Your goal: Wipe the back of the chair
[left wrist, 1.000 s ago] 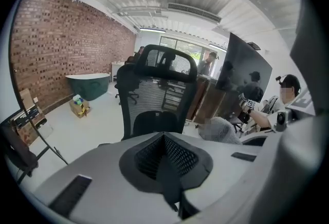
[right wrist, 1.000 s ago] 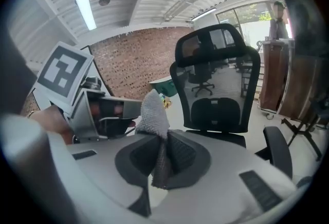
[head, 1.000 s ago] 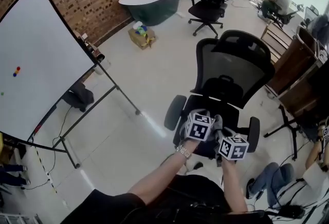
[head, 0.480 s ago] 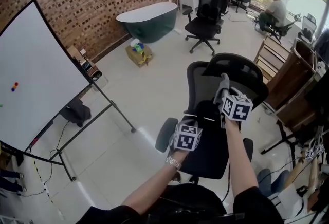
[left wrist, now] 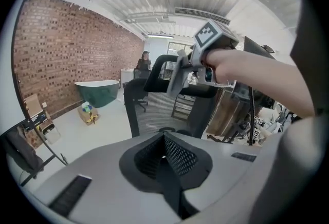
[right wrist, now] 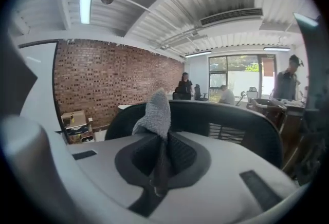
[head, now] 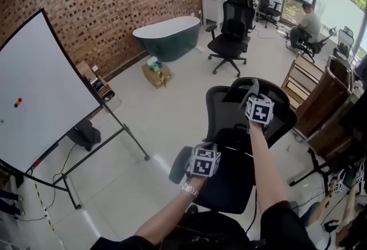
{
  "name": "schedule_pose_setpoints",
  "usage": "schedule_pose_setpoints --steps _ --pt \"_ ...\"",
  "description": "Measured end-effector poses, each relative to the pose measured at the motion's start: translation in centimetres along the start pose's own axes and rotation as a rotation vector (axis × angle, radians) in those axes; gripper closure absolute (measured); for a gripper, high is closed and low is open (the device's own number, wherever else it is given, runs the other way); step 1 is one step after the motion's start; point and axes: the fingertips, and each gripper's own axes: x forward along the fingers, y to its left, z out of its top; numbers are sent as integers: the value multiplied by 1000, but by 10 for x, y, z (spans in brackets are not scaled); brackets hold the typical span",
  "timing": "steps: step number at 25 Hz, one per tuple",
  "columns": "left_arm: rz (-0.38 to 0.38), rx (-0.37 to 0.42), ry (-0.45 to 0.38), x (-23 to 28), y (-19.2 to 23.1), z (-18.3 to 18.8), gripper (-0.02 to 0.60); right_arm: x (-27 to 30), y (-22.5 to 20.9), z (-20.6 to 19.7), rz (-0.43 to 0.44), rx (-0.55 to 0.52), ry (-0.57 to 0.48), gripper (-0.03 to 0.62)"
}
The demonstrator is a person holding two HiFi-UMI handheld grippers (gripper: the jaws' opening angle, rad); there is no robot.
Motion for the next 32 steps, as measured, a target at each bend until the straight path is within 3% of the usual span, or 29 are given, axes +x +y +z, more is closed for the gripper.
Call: schedule_pose_setpoints --steps 8,11,14,19,22,27,32 --pt "-68 11 -15 29 -33 14 580 -73 -161 -13 -318 88 -93 576" --pt "-104 24 -27 31 -51 19 580 -90 -194 -22 -357 135 -90 576" --pt "-105 30 -28 30 -53 18 580 -93 -162 -14 -281 150 -125 576" --pt "-50 -1 -20 25 -29 10 580 -41 -2 -1 45 45 -106 576" --pt "-12 -18 -22 14 -13 4 580 -8 57 -4 112 -40 -77 576" --pt "33 -39 -32 -1 11 -2 580 8 52 -8 77 -40 -126 576" --pt "19 -32 -36 1 5 1 580 -8 -28 -24 -69 3 -148 576"
